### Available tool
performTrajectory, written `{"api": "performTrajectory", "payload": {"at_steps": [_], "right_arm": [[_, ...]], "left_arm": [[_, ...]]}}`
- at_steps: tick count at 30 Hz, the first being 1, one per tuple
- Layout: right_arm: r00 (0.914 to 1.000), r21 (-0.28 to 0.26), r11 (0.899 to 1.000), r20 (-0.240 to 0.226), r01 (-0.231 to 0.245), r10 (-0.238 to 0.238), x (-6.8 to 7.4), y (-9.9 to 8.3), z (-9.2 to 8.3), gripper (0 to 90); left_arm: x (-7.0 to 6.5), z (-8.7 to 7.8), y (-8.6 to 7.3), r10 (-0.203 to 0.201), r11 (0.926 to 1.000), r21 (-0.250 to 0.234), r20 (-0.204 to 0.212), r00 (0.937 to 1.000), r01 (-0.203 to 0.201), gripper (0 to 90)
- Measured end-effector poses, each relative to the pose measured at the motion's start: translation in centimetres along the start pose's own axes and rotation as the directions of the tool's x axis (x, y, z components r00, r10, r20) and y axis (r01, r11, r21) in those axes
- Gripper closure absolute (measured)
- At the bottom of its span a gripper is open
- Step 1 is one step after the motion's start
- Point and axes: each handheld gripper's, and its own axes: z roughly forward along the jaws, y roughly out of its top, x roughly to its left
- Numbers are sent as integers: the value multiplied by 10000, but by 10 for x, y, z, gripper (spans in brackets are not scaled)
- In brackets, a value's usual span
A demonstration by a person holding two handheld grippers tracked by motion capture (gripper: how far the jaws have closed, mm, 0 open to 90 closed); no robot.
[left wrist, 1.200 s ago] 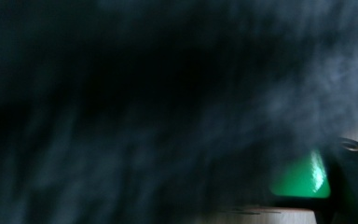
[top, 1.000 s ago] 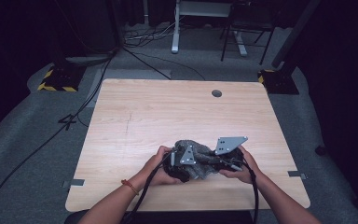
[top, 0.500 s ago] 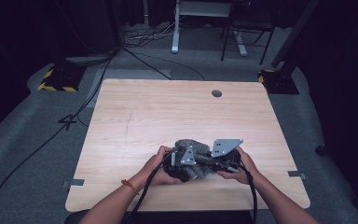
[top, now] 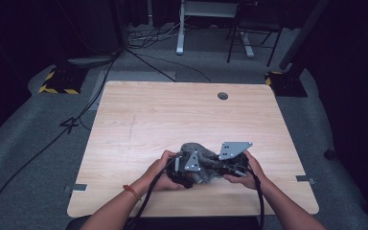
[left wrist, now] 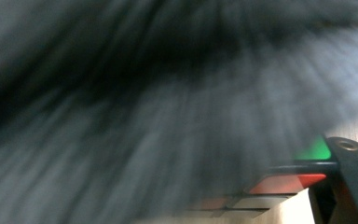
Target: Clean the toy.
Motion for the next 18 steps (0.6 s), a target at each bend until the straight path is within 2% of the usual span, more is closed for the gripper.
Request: {"api": "performTrajectory", "payload": {"at_steps": [3,5,9,13,15,17,18], "right_arm": [[9997,147,9996,-44,222,-222,7,5,7,783],[9999,154,9998,-4,141,-141,7,4,9,784],[9982,470,9982,460,373,-394,5,-1,5,784],[9970,667,9977,768,-71,19,-6,-15,1,785],[9971,627,9970,634,-451,411,-10,-22,0,785],[9969,793,9960,701,-406,350,-10,-25,1,784],[9974,650,9966,545,-506,471,-10,-27,1,785]], "left_arm": [[-3,3,2,-10,10000,49,33,10000,10,335],[-2,2,1,-43,10000,84,47,10000,42,336],[1,-2,-2,-115,9999,71,-62,9999,115,336],[3,-9,-4,-275,9995,-179,-62,9996,273,336],[4,-13,-5,-311,9985,-460,-27,9995,310,335],[5,-19,-4,-279,9971,-706,-150,9995,267,336],[6,-21,-4,-296,9966,-767,-130,9995,285,336]]}}
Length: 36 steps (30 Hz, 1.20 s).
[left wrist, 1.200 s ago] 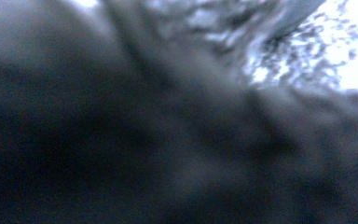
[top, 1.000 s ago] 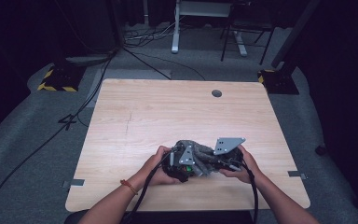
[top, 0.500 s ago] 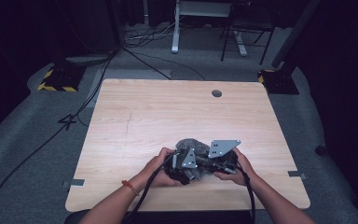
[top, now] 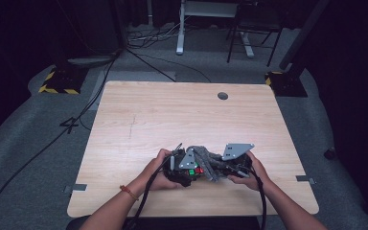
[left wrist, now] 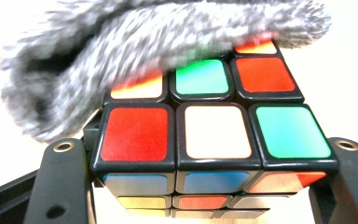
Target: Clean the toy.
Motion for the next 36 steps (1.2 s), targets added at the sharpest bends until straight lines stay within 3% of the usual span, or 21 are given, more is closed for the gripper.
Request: {"api": "performTrajectory", "payload": {"at_steps": [3,7,11,15,16,19,25,31,36], "right_arm": [[9999,-208,9998,-104,-41,39,1,1,-1,785],[10000,-668,9978,-92,20,-26,5,7,-6,786],[9983,-1091,9936,-472,282,-335,13,19,-9,786],[9962,-1052,9929,-602,557,-623,20,27,-1,785],[9963,-1020,9929,-544,606,-664,20,27,-1,785],[9979,-1032,9927,-121,622,-637,16,26,-4,785],[9995,-878,9960,291,141,-116,3,14,-11,786],[9993,-660,9974,180,-302,315,-5,-1,-10,786],[9997,-514,9984,-19,-238,237,-2,-2,-6,786]], "left_arm": [[-2,2,1,118,9998,162,-86,9999,-116,336],[-2,9,1,255,9971,728,-344,9991,-230,335],[-7,20,5,454,9945,953,-154,9988,-438,336],[-8,23,9,455,9961,765,-86,9989,-447,335],[-7,21,8,303,9970,710,-13,9995,-301,335],[-7,18,8,429,9974,574,25,9991,-430,336],[-8,12,7,309,9991,288,200,9993,-315,336],[-4,2,7,94,9998,-156,151,9998,-91,336],[-3,-2,6,68,9991,-428,265,9996,-56,336]]}}
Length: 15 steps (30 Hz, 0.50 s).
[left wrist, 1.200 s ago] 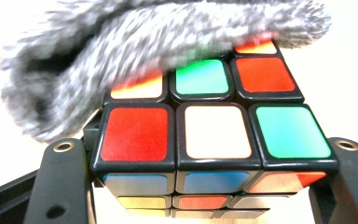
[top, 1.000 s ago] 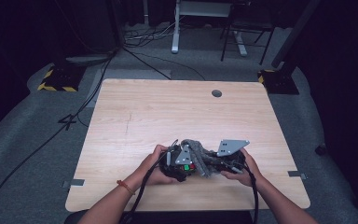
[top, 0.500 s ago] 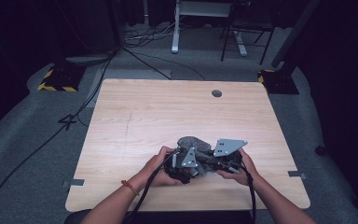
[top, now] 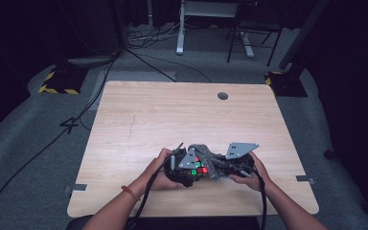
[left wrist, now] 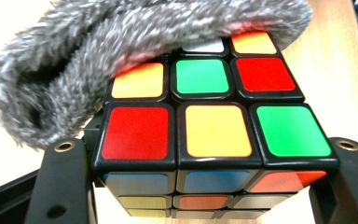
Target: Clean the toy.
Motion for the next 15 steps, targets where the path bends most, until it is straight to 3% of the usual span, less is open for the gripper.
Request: {"api": "performTrajectory", "payload": {"at_steps": [3,5,7,9,11,13,15], "right_arm": [[9999,43,10000,-103,-57,58,-1,-3,3,786],[9988,-226,9994,-424,-252,242,-2,-4,3,786],[9979,-550,9982,-623,-236,202,0,-3,2,786],[9981,-667,9975,-584,-213,174,1,-2,1,786],[9960,-1044,9938,-846,-379,291,2,0,-2,786],[9982,-945,9955,-599,-35,-22,5,4,-4,786],[9981,-1066,9942,-616,-121,56,5,5,-5,786]], "left_arm": [[0,-1,0,26,10000,-86,-12,10000,-26,336],[-1,0,1,155,9999,26,-142,9998,-155,336],[1,1,-1,-15,10000,-68,-73,10000,14,330],[2,3,-1,-12,10000,7,-165,9999,12,323],[1,5,-1,41,9999,159,-217,9998,-38,332],[1,5,-1,53,9999,103,-206,9998,-51,332],[2,5,-1,31,9999,98,-178,9998,-29,332]]}}
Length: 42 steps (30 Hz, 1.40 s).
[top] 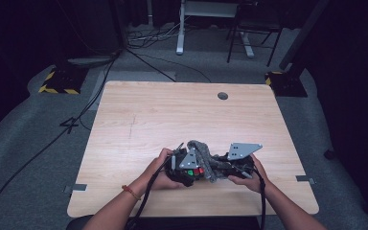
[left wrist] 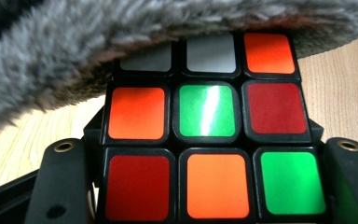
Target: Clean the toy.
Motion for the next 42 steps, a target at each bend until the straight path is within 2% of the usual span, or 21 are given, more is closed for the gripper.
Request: {"api": "performTrajectory", "payload": {"at_steps": [2,4,6,8,10,13,14,17,20,23,24,26,28,30,31,32,34,36,38,42], "right_arm": [[10000,-58,9999,-3,-92,92,-1,0,0,786],[10000,-121,9999,-27,-91,91,-1,0,-1,786],[9997,-249,9997,-217,-83,78,0,1,-2,786],[9998,25,9998,53,174,-174,2,2,-1,787],[9999,180,9998,134,95,-97,1,0,1,787],[9991,546,9985,417,52,-75,-4,-3,4,787],[9992,608,9981,409,-52,27,-5,-5,4,787],[9989,822,9962,403,-283,251,-9,-10,6,788],[9984,1298,9908,454,-395,338,-12,-14,11,787],[9989,1169,9923,306,-402,369,-11,-14,11,787],[9992,978,9946,202,-359,341,-9,-13,10,787],[9992,738,9970,341,-223,198,-5,-8,7,787],[9996,340,9991,144,-258,253,-3,-4,4,787],[9999,144,9999,156,-67,65,2,3,2,787],[9995,127,9998,277,149,-153,4,5,2,787],[9992,130,9998,355,173,-178,4,6,2,786],[9997,-67,10000,253,-10,12,3,7,2,786],[9995,-64,10000,302,60,-58,5,10,2,786],[9995,-145,9999,329,23,-18,6,11,3,786],[9992,-96,9998,371,153,-149,8,13,6,786]], "left_arm": [[0,2,0,-84,10000,10,-25,10000,84,330],[0,3,1,-1,10000,74,-61,10000,1,324],[0,4,1,-56,10000,55,174,9998,55,333],[0,6,1,29,9998,210,122,9999,-31,334],[-2,7,1,107,9996,264,-58,9999,-105,334],[0,2,3,24,10000,-85,-57,10000,-24,334],[0,0,2,-84,9996,-262,-28,10000,84,335],[2,-4,3,-36,9989,-458,-105,9999,31,335],[4,-9,3,-5,9978,-663,-165,9999,-6,335],[3,-9,3,45,9985,-552,-229,9997,-58,335],[4,-9,3,37,9987,-512,-240,9997,-49,335],[5,-7,3,32,9993,-358,-310,9995,-43,334],[3,-3,3,114,9999,-54,-403,9991,-116,335],[2,1,3,114,9999,18,-348,9993,-114,334],[2,1,3,138,9999,62,-402,9991,-135,333],[3,1,3,149,9999,83,-442,9989,-146,333],[2,1,4,137,9998,125,-494,9987,-131,333],[0,2,5,253,9995,180,-686,9973,-241,333],[2,2,5,115,9998,166,-621,9980,-105,333],[0,3,6,230,9992,344,-712,9972,-206,333]]}}
